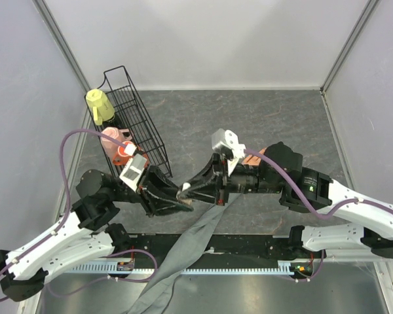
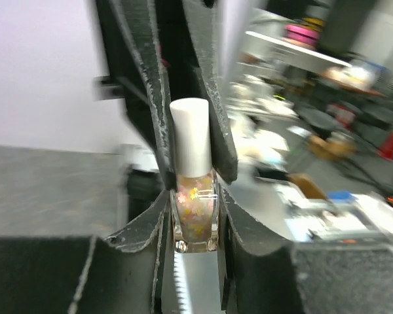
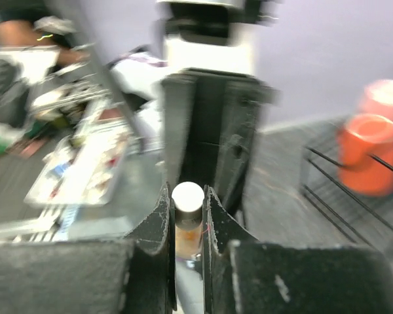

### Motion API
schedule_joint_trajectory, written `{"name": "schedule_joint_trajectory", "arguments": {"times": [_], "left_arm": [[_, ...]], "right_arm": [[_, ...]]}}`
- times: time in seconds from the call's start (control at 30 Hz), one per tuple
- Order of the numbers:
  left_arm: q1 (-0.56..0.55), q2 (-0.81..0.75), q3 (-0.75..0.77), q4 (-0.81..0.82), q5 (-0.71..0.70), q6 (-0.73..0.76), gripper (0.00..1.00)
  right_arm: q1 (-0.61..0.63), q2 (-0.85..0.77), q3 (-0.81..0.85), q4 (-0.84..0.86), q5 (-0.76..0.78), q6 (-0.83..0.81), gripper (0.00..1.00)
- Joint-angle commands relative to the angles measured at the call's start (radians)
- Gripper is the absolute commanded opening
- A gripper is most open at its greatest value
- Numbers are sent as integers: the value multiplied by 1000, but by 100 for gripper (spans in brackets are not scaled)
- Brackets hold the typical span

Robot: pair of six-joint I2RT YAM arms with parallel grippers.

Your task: Paint the nails

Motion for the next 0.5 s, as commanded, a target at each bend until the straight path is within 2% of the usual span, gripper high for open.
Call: {"name": "schedule_joint_trajectory", "arguments": {"times": [0.0,0.07,0.1,0.13,0.2,0.23,0.3,0.33,0.37,0.4,0.43,0.47], "left_arm": [[-14,27,34,254,393,-141,2],[-14,27,48,198,344,-102,2],[-14,18,67,99,313,-37,2],[-14,9,76,46,214,6,2],[-14,-10,94,-93,111,120,2],[-14,-26,107,-155,-49,158,2],[-14,-33,128,-230,-185,247,2],[-14,-34,133,-297,-329,264,2],[-14,-34,131,-312,-388,293,2],[-14,-34,125,-321,-435,306,2],[-14,-31,124,-335,-519,315,2],[-14,-28,120,-342,-546,335,2]], "right_arm": [[-27,-1,-67,186,-422,-25,0],[-28,-3,-89,194,-413,-28,0],[-30,-20,-98,195,-393,-30,0],[-33,-29,-107,192,-374,-30,0],[-51,-65,-119,185,-299,-21,0],[-54,-79,-120,148,-223,-21,0],[-53,-96,-83,75,53,-15,4],[-54,-96,-60,-17,146,-1,19],[-54,-86,-7,-63,225,15,26],[-54,-55,26,-109,358,50,38],[-54,-38,87,-189,411,74,56],[-54,-6,115,-222,463,100,60]]}}
